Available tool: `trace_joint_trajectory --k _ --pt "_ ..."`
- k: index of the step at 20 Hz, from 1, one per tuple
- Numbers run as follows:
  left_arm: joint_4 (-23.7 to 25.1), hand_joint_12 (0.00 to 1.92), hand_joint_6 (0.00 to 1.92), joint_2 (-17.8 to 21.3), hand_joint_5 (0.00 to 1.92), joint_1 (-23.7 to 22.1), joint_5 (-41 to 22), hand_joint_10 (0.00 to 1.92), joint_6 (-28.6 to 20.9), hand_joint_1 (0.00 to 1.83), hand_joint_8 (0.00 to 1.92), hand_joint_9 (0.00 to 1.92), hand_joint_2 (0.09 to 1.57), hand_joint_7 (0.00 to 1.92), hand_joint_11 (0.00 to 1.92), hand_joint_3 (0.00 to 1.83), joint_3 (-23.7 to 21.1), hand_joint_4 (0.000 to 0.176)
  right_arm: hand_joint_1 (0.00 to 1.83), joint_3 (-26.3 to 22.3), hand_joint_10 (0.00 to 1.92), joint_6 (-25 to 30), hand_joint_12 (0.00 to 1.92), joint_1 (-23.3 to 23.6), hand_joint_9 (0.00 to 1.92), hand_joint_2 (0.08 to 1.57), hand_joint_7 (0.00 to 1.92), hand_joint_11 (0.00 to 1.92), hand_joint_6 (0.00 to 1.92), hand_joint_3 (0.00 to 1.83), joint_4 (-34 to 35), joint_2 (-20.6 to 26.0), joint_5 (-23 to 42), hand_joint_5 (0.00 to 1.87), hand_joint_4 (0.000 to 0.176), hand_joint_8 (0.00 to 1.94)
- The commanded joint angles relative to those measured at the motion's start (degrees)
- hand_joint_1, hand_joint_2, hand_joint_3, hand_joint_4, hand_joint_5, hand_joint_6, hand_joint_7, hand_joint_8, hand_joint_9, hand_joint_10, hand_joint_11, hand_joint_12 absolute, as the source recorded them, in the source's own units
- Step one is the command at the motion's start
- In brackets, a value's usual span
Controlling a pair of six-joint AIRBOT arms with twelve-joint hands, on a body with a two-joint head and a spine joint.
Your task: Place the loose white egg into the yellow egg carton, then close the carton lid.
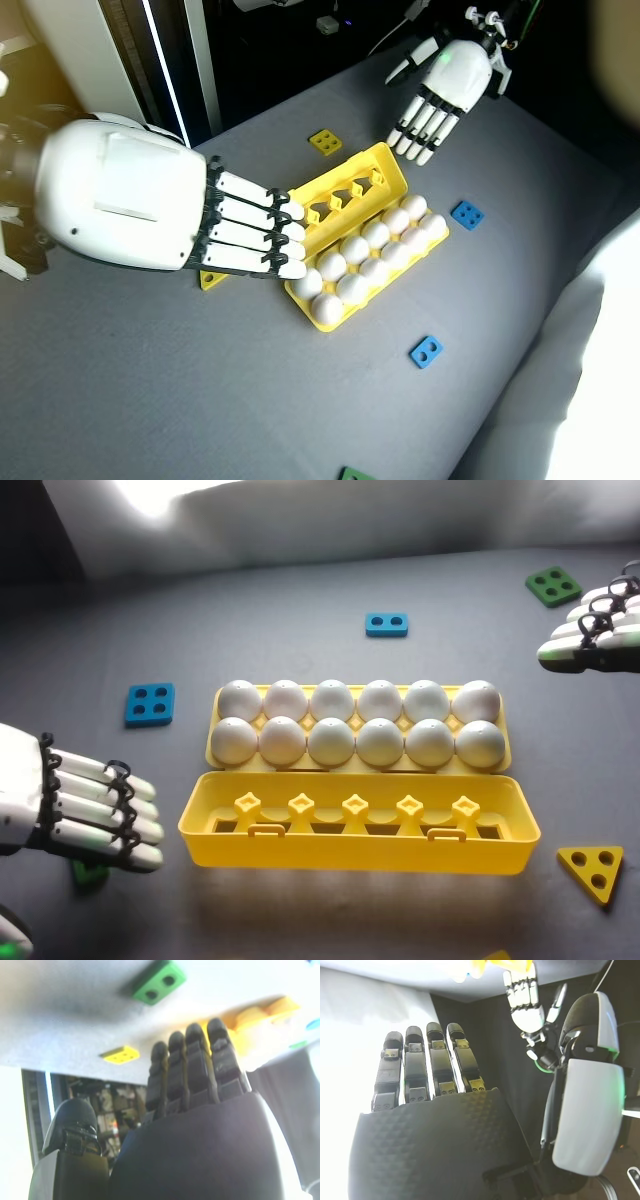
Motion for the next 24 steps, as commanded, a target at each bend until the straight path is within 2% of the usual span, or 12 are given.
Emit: trace_joint_trajectory --k 1,10,14,17,24 --pt "-3.30 0.00 0.00 0.76 0.01 0.39 -2.44 0.00 -0.13 0.00 0.00 0.00 1.24 0.00 0.00 0.00 -0.06 0.000 0.38 -0.22 0.00 0.49 0.02 0.57 0.06 0.86 0.09 0.03 0.00 0.01 2.82 0.83 2.19 0.09 0.000 0.00" --pt "-2.31 0.00 0.00 0.14 0.00 1.03 -0.72 0.00 -0.07 0.00 0.00 0.00 1.21 0.00 0.00 0.00 -2.40 0.000 0.38 -0.27 0.00 0.23 0.03 1.22 0.07 0.87 0.10 0.03 0.00 0.00 2.77 3.47 5.30 0.09 0.000 0.00" --pt "-2.00 0.00 0.00 -0.03 0.00 1.12 0.35 0.00 0.12 0.00 0.00 0.00 1.20 0.00 0.00 0.00 -3.71 0.000 0.39 0.98 0.00 4.72 0.03 2.34 0.06 0.87 0.10 0.02 0.00 0.01 2.79 3.97 5.27 0.09 0.000 0.00" --pt "-1.73 0.00 0.00 -0.25 0.00 1.12 1.00 0.00 0.21 0.00 0.00 0.00 1.20 0.00 0.00 0.00 -4.58 0.000 0.36 1.84 0.00 3.16 0.04 2.33 0.07 0.95 0.09 0.02 0.00 0.01 2.78 3.95 5.27 0.10 0.000 0.00" --pt "-1.04 0.00 0.00 -0.52 0.00 1.12 2.70 0.00 0.81 0.00 0.00 0.00 1.20 0.00 0.00 0.00 -6.65 0.000 0.36 2.02 0.00 2.17 0.05 2.31 0.07 0.96 0.09 0.02 0.00 0.00 2.78 3.92 5.34 0.10 0.000 0.00"
